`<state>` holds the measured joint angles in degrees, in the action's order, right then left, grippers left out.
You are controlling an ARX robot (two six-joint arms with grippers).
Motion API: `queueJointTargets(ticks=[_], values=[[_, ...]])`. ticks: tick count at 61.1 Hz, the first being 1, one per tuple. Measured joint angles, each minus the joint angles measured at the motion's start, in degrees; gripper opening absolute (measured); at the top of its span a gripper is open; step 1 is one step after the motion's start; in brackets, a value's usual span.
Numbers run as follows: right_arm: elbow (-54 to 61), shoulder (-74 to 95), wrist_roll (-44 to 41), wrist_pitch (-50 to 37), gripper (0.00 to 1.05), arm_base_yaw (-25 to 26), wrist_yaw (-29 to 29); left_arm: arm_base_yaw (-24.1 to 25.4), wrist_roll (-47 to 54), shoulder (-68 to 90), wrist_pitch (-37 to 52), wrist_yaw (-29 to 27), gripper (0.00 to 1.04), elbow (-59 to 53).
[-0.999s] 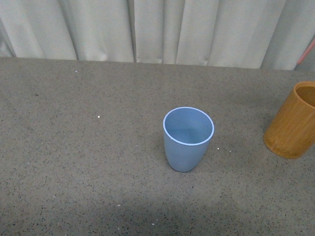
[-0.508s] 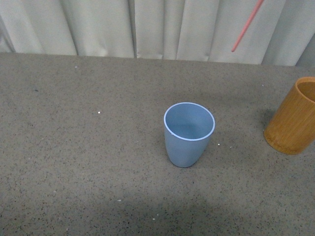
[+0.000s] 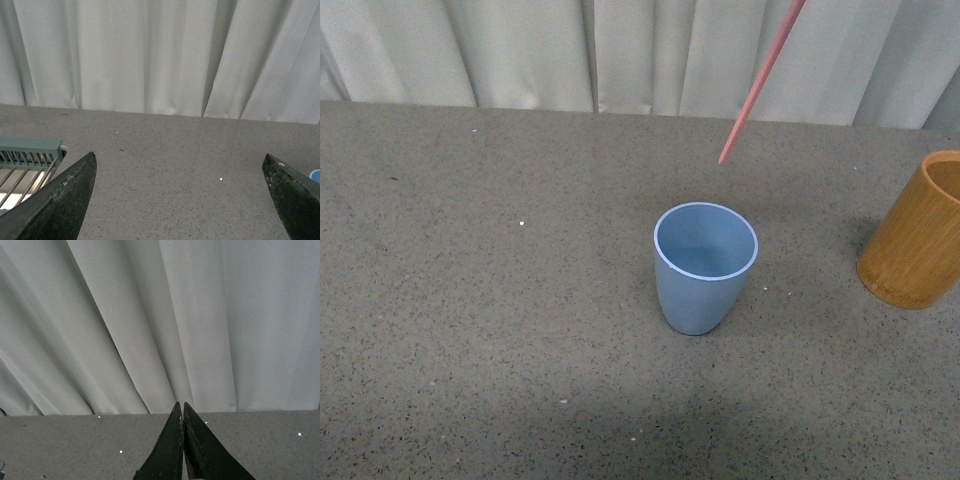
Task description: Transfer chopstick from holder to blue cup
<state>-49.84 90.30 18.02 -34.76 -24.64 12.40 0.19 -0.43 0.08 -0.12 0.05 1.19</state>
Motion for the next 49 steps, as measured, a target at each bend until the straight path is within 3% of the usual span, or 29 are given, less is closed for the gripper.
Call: queueJointTargets(ticks=[49], values=[[2.16, 3.06, 2.25, -0.98, 0.01, -2.67, 0.94, 0.0, 0.0, 0.0, 0.0, 0.0, 0.98, 0.0]])
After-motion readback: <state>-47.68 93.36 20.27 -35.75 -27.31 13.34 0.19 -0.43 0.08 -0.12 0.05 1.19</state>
